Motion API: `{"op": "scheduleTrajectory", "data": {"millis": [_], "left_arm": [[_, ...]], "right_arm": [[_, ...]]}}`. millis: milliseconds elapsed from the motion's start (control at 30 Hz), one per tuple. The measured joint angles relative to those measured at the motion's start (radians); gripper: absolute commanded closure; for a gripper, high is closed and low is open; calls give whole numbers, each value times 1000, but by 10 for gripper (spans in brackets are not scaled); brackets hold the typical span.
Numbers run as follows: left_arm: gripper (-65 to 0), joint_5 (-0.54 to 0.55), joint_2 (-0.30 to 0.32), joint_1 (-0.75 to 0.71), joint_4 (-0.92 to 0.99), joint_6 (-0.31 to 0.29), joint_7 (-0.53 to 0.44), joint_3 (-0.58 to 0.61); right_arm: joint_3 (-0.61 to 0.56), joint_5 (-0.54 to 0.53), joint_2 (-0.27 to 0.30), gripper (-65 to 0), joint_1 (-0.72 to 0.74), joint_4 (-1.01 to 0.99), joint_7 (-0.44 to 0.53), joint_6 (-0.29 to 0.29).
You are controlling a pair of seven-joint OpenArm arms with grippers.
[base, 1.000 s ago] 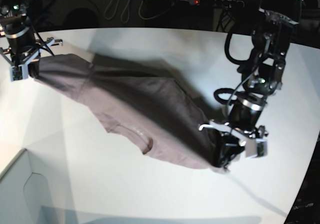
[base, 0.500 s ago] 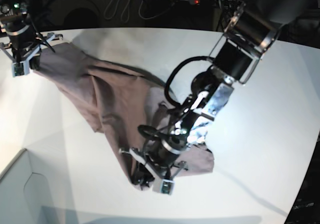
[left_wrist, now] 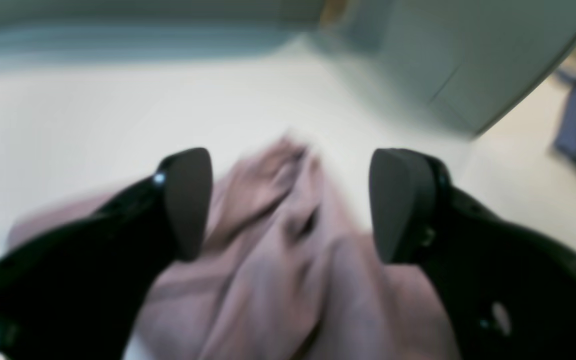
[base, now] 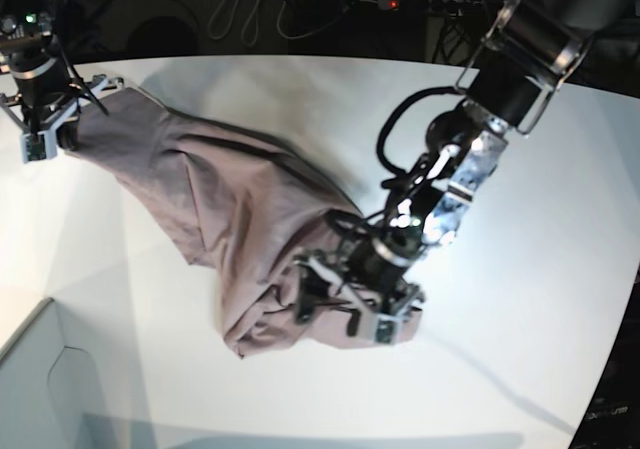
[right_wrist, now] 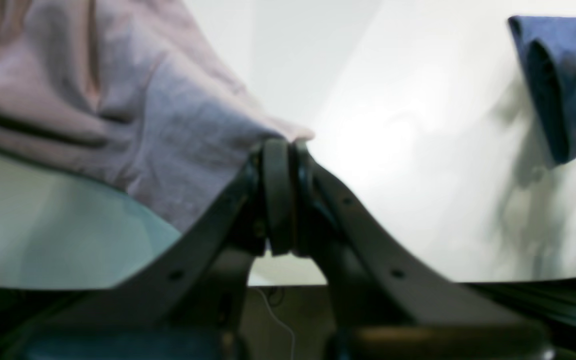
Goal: Layout the t-shirt on the table in an organized manner, then fold the t-shirt properly
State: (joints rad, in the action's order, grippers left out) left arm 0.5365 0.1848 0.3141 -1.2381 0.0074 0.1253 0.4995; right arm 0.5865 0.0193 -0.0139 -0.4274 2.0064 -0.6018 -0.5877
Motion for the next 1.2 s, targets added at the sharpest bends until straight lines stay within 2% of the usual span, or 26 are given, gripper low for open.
{"op": "scheduleTrajectory", "data": {"millis": [100, 200, 300, 433, 533, 767, 900, 967, 1067, 1100, 1200], "left_arm": [[-348, 3, 4, -102, 10, -2, 5, -152], [-324, 3, -2, -154, 32, 3, -3, -245], [-324, 4, -6, -172, 84, -6, -7, -240], [-324, 8, -83, -172, 201, -8, 2, -233], [-324, 7, -112, -169, 252, -10, 2, -230], [-323, 7, -119, -166, 277, -9, -12, -235], [-312, 4, -128, -119, 357, -22, -44, -235], [-238, 3, -138, -95, 409, -19, -50, -236], [-36, 6, -152, -80, 460, -24, -87, -242], [0, 4, -154, -80, 465, -23, -87, -242], [-11, 8, -153, -92, 427, -16, -48, -241]], "right_arm": [[-2, -1, 2, 0, 0, 0, 3, 0], [-5, 0, 0, 0, 11, 0, -2, 0], [-2, -1, 3, 0, 23, -2, 9, 0], [-6, 0, 2, 0, 17, -2, 0, 0], [-7, 0, 3, 0, 18, -2, 0, 0], [-6, 0, 3, 0, 18, -2, 0, 0], [-6, -1, 8, 0, 23, -25, 2, 0], [-3, 0, 19, 0, 35, -47, 1, 0], [-3, -6, 33, 0, 41, -68, 4, 0], [-2, -3, 42, 0, 39, -71, 2, 0], [0, 0, 45, 0, 36, -71, 3, 0]]}}
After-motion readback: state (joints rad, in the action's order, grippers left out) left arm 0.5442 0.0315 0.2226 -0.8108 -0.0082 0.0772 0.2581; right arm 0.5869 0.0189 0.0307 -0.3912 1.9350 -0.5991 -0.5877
